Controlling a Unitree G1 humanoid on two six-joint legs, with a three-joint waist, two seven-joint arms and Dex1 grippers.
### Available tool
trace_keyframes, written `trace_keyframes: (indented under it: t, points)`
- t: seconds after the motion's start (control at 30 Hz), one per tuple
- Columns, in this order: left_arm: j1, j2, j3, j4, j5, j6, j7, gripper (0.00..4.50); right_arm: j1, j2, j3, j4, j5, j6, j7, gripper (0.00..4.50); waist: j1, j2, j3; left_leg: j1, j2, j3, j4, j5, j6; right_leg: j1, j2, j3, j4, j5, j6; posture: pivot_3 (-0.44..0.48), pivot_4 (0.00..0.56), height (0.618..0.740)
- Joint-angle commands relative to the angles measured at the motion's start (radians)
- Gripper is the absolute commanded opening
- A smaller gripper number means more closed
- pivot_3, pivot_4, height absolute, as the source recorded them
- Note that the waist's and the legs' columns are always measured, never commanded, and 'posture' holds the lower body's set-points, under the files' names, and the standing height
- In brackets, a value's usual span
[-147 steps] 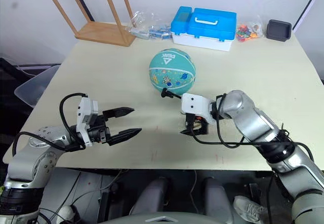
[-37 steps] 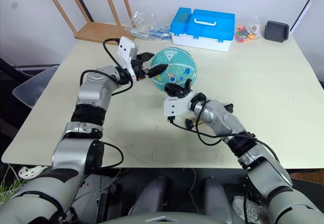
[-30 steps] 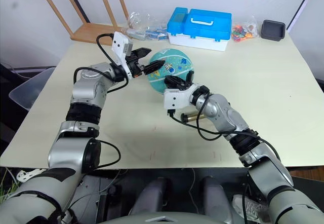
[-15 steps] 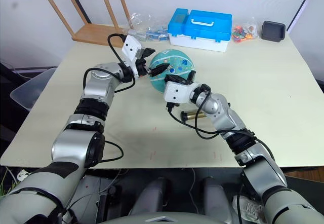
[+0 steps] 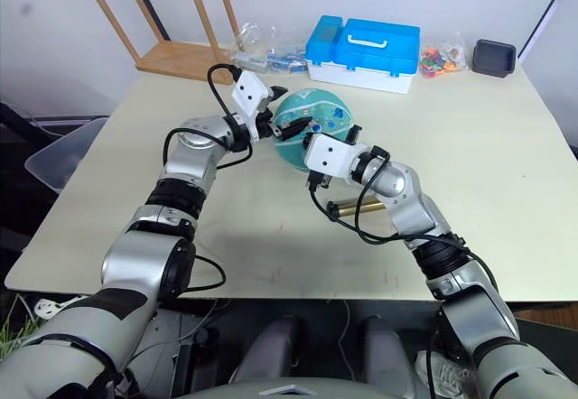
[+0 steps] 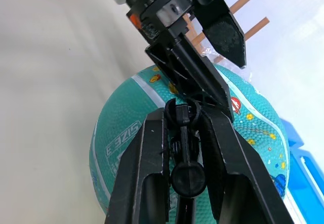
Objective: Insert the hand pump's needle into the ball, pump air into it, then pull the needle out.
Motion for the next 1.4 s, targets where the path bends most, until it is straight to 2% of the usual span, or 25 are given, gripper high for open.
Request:
trace_keyframes:
  t: [0.03, 0.37, 0.67, 1.4]
  points:
    - [0.053, 0.000, -0.077, 0.136, 0.104, 0.027, 0.038, 4.44, -0.023, 0.015, -0.068, -0.191, 0.077, 0.019, 0.010, 0.33, 0.003, 0.000, 0.000, 0.000, 0.000, 0.000, 0.000, 0.000, 0.000, 0.000, 0.000, 0.000, 0.000, 0.000, 0.000, 0.000, 0.150, 0.740]
    - [0.061, -0.012, -0.079, 0.174, 0.095, 0.034, 0.026, 4.44, -0.007, 0.000, -0.089, -0.291, 0.100, 0.123, 0.030, 0.33, 0.003, 0.000, 0.000, 0.000, -0.002, -0.002, 0.000, -0.001, 0.002, 0.001, 0.000, 0.000, 0.000, 0.000, 0.000, 0.000, 0.150, 0.740]
    - [0.072, -0.044, -0.011, 0.210, 0.011, 0.168, -0.050, 4.44, -0.003, -0.013, -0.087, -0.303, 0.104, 0.137, 0.036, 0.33, 0.002, 0.000, 0.000, 0.000, -0.002, -0.003, 0.000, -0.001, 0.002, 0.001, 0.000, 0.000, 0.000, 0.000, 0.001, 0.000, 0.150, 0.740]
    - [0.101, -0.039, -0.037, 0.241, 0.056, 0.176, -0.015, 4.44, -0.021, -0.046, -0.136, -0.465, 0.216, 0.330, 0.083, 0.33, 0.006, 0.000, -0.001, -0.001, -0.004, -0.005, 0.000, -0.001, 0.002, 0.002, 0.000, 0.000, 0.000, -0.001, 0.001, 0.000, 0.150, 0.740]
